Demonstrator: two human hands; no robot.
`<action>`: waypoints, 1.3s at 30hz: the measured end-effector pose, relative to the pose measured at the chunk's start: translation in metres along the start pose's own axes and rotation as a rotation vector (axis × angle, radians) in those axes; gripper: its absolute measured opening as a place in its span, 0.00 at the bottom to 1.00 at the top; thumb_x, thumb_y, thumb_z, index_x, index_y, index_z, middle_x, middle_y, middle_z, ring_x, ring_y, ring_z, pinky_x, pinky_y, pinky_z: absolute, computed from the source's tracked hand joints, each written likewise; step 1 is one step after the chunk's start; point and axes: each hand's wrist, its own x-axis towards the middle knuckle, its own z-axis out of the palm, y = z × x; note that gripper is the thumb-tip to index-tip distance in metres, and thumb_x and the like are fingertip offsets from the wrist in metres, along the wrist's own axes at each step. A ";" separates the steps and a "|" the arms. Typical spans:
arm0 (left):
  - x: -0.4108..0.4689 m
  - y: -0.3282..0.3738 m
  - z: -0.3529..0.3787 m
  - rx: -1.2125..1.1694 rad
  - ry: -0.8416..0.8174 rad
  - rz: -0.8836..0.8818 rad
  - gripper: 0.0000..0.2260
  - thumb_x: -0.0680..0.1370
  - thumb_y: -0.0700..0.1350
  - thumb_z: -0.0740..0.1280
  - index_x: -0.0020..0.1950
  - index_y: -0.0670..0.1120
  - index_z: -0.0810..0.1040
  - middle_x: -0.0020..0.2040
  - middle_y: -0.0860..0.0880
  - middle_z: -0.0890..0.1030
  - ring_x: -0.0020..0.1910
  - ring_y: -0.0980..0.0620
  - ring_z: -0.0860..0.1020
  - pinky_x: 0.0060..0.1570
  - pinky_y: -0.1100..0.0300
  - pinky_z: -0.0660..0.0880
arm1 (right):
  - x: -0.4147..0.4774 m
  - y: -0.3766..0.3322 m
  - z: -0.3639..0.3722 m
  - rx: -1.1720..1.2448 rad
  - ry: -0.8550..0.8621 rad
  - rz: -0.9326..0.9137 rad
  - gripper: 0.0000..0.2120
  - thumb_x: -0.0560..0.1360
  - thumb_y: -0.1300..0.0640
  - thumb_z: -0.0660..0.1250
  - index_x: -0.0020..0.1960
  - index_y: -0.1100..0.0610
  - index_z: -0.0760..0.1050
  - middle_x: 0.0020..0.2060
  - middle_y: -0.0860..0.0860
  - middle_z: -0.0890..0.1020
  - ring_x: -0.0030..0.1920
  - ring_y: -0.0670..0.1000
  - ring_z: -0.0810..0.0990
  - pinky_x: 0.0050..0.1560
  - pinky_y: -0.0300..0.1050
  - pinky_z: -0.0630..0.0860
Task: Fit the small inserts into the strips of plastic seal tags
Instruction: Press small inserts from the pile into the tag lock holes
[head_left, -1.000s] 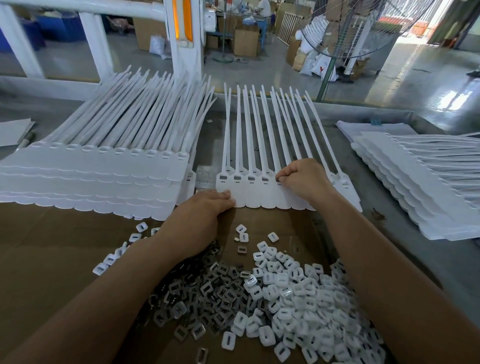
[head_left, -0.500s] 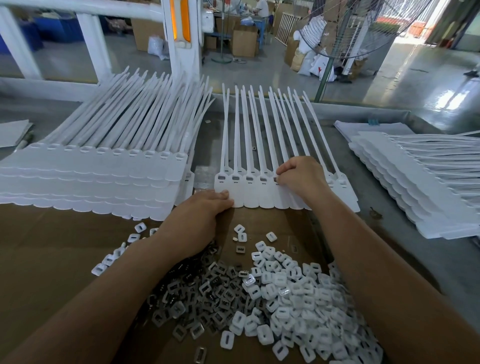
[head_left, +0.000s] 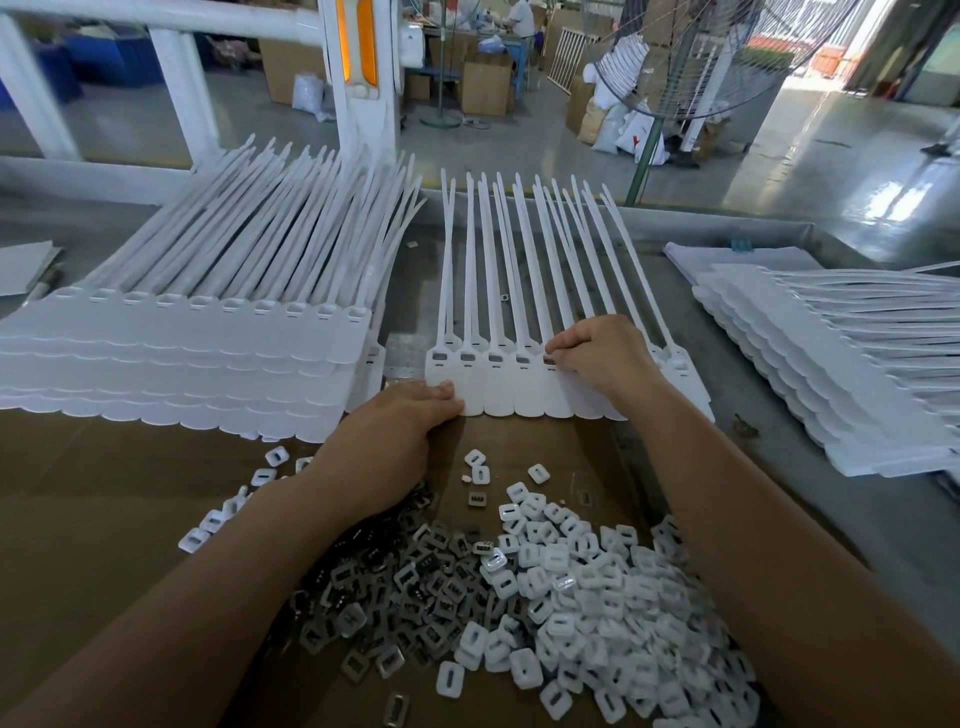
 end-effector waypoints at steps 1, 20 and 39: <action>0.000 0.000 0.000 0.000 -0.001 -0.003 0.24 0.76 0.32 0.54 0.70 0.50 0.66 0.72 0.53 0.63 0.71 0.56 0.58 0.67 0.67 0.49 | 0.000 0.000 0.000 -0.009 -0.001 -0.002 0.08 0.75 0.62 0.66 0.52 0.58 0.81 0.55 0.53 0.81 0.54 0.48 0.74 0.53 0.40 0.69; 0.006 0.003 0.001 -0.008 0.010 -0.021 0.24 0.75 0.32 0.54 0.69 0.49 0.68 0.72 0.53 0.63 0.71 0.57 0.59 0.66 0.69 0.48 | -0.090 -0.052 -0.003 -0.255 -0.617 -0.429 0.07 0.70 0.57 0.72 0.48 0.53 0.82 0.32 0.37 0.75 0.35 0.38 0.74 0.40 0.26 0.70; 0.008 0.003 0.001 0.014 -0.016 -0.042 0.24 0.76 0.33 0.53 0.70 0.51 0.65 0.72 0.55 0.62 0.71 0.57 0.56 0.67 0.67 0.48 | -0.064 -0.031 -0.018 -0.054 -0.404 -0.312 0.12 0.74 0.61 0.66 0.38 0.45 0.74 0.38 0.39 0.78 0.42 0.37 0.76 0.43 0.30 0.69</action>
